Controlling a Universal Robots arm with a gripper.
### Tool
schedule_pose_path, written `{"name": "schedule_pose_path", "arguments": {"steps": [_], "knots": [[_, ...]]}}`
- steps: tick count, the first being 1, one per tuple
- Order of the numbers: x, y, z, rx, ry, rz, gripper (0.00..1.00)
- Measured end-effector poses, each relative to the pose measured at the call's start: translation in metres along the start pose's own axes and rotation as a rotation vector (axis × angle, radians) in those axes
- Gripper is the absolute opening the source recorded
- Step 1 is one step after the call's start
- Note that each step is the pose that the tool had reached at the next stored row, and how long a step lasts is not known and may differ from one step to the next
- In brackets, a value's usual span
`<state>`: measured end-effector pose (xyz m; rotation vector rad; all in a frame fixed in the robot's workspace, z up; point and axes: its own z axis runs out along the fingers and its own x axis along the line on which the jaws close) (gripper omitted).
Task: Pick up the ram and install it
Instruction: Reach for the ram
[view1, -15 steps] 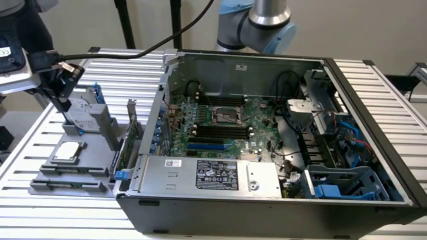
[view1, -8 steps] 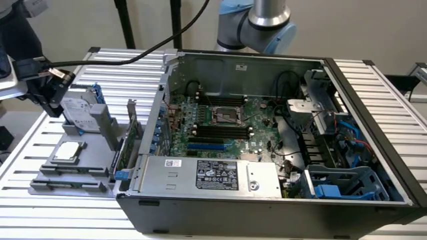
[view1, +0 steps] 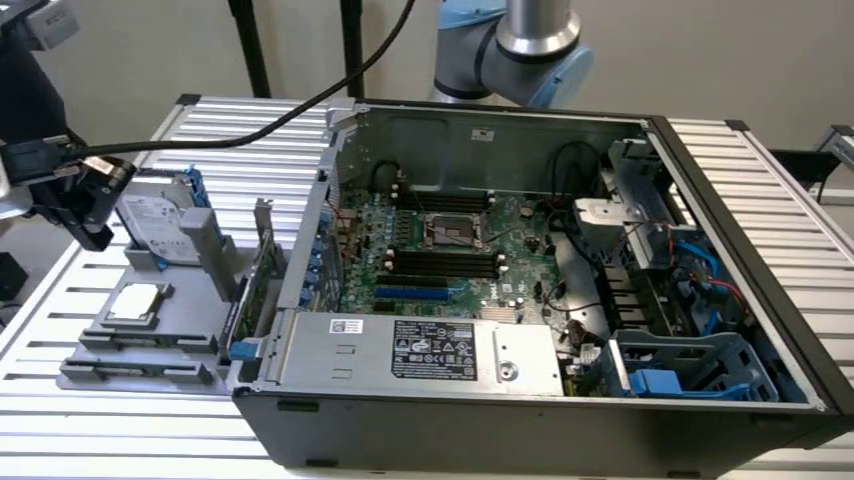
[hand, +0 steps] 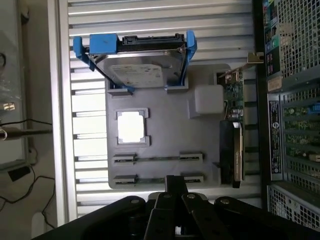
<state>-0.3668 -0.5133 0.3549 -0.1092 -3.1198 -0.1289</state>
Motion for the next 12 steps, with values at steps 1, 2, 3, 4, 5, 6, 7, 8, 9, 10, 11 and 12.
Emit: {"name": "schedule_pose_path", "arguments": {"steps": [1, 2, 3, 4, 5, 6, 7, 8, 9, 10, 11, 12], "knots": [[0.0002, -0.0024, 0.0001, 0.0002, 0.0003, 0.000, 0.11], [0.0004, -0.0049, 0.0001, 0.0006, 0.0005, 0.000, 0.11], [0.0005, -0.0073, 0.0002, 0.0010, 0.0004, 0.000, 0.11], [0.0004, -0.0093, 0.0001, 0.0021, 0.0005, 0.000, 0.11], [0.0003, -0.0108, 0.0000, 0.0046, 0.0003, 0.000, 0.11], [0.0003, -0.0115, 0.0000, 0.0099, -0.0003, 0.000, 0.11], [0.0003, -0.0118, -0.0001, 0.0192, -0.0006, -0.001, 0.11], [0.0003, -0.0120, -0.0001, 0.0299, -0.0013, -0.003, 0.11], [0.0002, -0.0121, -0.0001, 0.0431, -0.0019, -0.006, 0.11], [0.0002, -0.0121, -0.0001, 0.0573, -0.0026, -0.010, 0.11], [0.0002, -0.0121, 0.0000, 0.0706, -0.0033, -0.016, 0.11], [0.0002, -0.0121, 0.0000, 0.0808, -0.0035, -0.022, 0.11]]}}
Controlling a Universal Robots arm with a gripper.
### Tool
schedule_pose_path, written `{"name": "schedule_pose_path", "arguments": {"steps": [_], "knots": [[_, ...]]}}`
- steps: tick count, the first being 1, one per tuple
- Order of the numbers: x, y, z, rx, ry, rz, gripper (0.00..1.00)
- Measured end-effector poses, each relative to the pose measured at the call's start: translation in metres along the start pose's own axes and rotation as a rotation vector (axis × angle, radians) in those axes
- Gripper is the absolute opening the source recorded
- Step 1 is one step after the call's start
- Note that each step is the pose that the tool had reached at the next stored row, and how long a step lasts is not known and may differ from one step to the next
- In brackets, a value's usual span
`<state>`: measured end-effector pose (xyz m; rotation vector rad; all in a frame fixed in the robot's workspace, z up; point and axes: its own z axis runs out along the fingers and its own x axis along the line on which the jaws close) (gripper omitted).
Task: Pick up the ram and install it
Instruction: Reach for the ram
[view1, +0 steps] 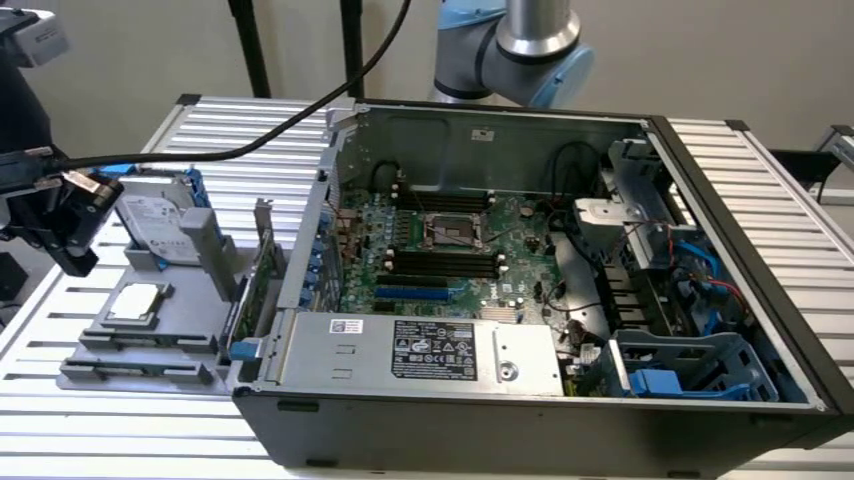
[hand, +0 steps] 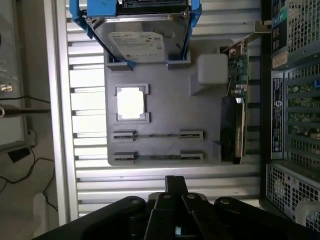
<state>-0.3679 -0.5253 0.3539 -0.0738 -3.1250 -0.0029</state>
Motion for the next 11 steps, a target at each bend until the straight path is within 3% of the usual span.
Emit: {"name": "schedule_pose_path", "arguments": {"steps": [1, 3, 11], "knots": [[0.0000, 0.0000, 0.0002, 0.0036, -0.0003, -0.008, 0.11], [-0.0001, 0.0000, 0.0006, 0.0045, -0.0002, -0.019, 0.11], [0.0000, -0.0001, 0.0020, 0.0023, -0.0001, -0.030, 0.11]]}}
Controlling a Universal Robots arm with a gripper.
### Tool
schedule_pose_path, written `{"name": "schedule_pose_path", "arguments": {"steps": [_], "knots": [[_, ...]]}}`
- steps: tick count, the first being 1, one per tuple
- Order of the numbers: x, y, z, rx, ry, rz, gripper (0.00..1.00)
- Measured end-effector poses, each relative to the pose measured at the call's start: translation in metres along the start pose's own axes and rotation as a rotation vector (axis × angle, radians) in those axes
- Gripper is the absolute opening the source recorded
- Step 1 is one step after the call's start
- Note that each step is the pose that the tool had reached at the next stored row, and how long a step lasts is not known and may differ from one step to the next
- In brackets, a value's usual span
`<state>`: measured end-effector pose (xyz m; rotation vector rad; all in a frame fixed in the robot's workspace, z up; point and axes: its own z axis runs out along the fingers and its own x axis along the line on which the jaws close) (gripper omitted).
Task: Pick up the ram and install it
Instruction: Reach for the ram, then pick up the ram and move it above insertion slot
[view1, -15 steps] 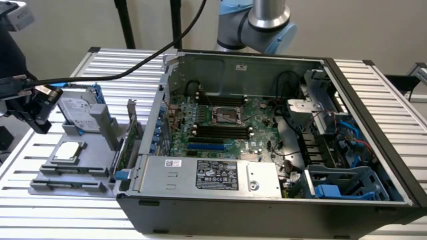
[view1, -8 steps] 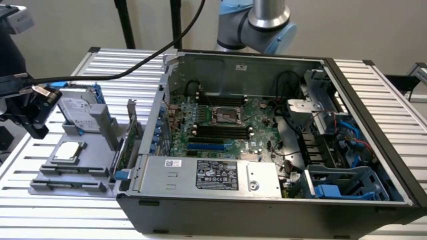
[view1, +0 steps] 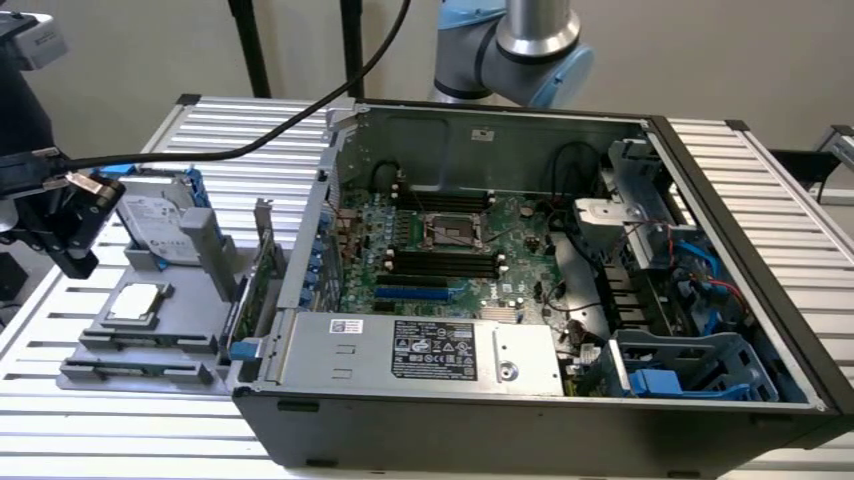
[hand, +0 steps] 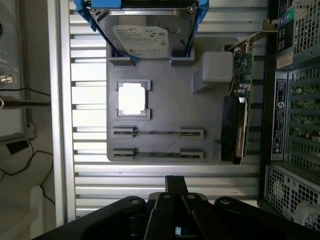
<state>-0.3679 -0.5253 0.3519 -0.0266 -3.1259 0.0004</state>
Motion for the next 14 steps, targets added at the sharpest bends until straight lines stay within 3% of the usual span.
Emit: {"name": "schedule_pose_path", "arguments": {"steps": [14], "knots": [[0.0000, 0.0000, 0.0001, 0.0000, 0.0000, 0.000, 0.11]]}}
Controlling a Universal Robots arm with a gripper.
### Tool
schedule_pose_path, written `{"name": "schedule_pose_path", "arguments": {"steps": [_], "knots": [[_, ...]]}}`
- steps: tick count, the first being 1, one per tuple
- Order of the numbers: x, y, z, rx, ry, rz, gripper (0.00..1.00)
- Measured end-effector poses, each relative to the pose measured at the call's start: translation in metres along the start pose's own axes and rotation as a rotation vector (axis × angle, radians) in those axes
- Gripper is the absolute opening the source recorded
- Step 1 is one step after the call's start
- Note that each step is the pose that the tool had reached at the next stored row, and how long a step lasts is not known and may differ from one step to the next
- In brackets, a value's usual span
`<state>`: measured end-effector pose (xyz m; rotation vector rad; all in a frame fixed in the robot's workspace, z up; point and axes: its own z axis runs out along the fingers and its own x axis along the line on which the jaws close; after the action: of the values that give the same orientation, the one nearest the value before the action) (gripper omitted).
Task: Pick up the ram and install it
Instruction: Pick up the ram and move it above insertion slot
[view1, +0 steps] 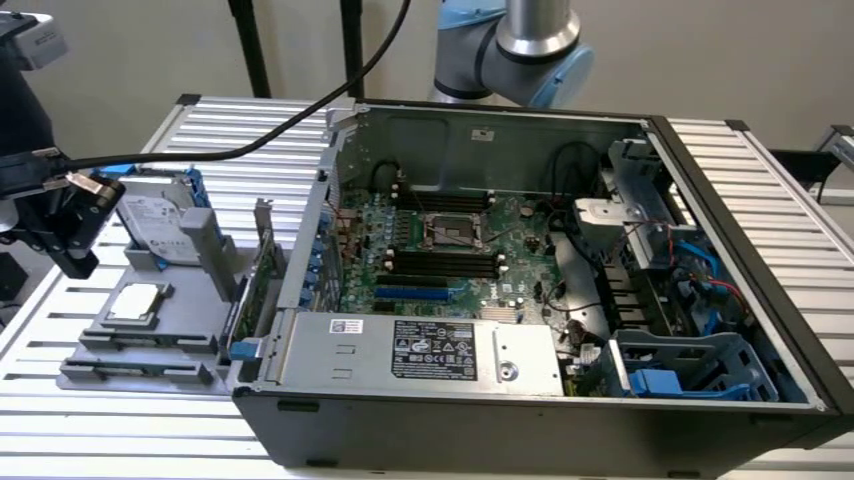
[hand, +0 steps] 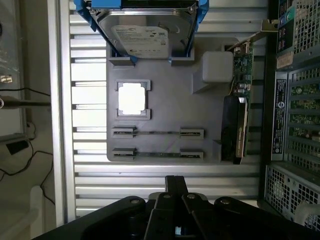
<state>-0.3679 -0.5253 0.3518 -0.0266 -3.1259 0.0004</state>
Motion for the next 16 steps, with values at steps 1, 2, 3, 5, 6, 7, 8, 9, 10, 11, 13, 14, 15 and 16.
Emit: {"name": "schedule_pose_path", "arguments": {"steps": [1, 2, 3, 5, 6, 7, 8, 9, 10, 11, 13, 14, 15, 16], "knots": [[-0.0001, 0.0001, 0.0002, -0.0001, -0.0002, -0.001, 0.11], [-0.0001, 0.0001, 0.0003, 0.0002, 0.0000, -0.012, 0.11], [-0.0001, 0.0001, 0.0005, 0.0005, 0.0000, -0.030, 0.11], [0.0000, 0.0001, 0.0010, 0.0011, 0.0000, -0.066, 0.11], [-0.0001, 0.0001, 0.0012, 0.0013, 0.0000, -0.084, 0.11], [-0.0001, 0.0001, 0.0015, 0.0016, -0.0001, -0.102, 0.11], [-0.0001, 0.0001, 0.0017, 0.0020, 0.0000, -0.122, 0.11], [-0.0001, 0.0001, 0.0019, 0.0022, -0.0001, -0.140, 0.11], [-0.0001, 0.0001, 0.0022, 0.0025, -0.0001, -0.158, 0.11], [-0.0001, 0.0001, 0.0024, 0.0028, -0.0001, -0.176, 0.11], [-0.0001, 0.0001, 0.0030, 0.0033, -0.0002, -0.212, 0.11], [-0.0001, 0.0001, 0.0033, 0.0036, -0.0001, -0.230, 0.11], [-0.0001, 0.0001, 0.0035, 0.0039, -0.0001, -0.248, 0.11], [-0.0001, 0.0001, 0.0038, 0.0042, -0.0001, -0.266, 0.11]]}}
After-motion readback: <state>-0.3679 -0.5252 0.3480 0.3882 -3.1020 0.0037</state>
